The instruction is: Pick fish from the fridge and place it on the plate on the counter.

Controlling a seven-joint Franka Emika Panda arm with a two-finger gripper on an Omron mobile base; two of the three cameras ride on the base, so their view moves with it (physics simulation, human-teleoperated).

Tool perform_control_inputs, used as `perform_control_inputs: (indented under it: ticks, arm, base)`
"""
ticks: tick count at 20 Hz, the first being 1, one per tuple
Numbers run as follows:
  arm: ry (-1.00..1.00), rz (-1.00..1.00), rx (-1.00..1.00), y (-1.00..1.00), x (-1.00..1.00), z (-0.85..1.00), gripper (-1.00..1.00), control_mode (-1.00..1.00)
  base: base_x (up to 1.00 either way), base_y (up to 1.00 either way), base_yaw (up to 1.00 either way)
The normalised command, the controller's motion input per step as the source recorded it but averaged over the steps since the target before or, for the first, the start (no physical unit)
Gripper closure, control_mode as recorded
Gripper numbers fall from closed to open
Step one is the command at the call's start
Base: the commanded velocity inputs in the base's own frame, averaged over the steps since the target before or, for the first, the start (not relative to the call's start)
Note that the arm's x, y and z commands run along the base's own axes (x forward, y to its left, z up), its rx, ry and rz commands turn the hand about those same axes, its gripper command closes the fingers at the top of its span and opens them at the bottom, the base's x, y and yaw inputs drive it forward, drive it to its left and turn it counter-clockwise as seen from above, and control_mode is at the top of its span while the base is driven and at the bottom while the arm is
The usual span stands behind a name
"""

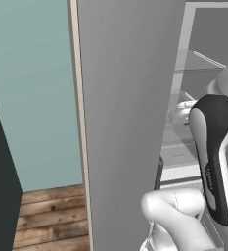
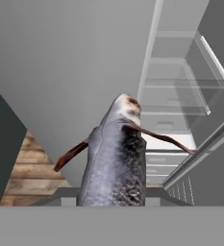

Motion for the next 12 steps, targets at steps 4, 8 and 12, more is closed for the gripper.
perform_control_inputs:
  ticks: [4, 8, 12]
  arm:
    - [0.0, 0.0, 0.0, 0.0, -0.13, 0.0, 1.0, -1.0]
    - [0.0, 0.0, 0.0, 0.0, -0.09, 0.0, 1.0, -1.0]
    - [0.0, 0.0, 0.0, 0.01, -0.17, 0.0, 1.0, -1.0]
  base:
    - [0.0, 0.0, 0.0]
    - [0.0, 0.0, 0.0]
    - [0.0, 0.0, 0.0]
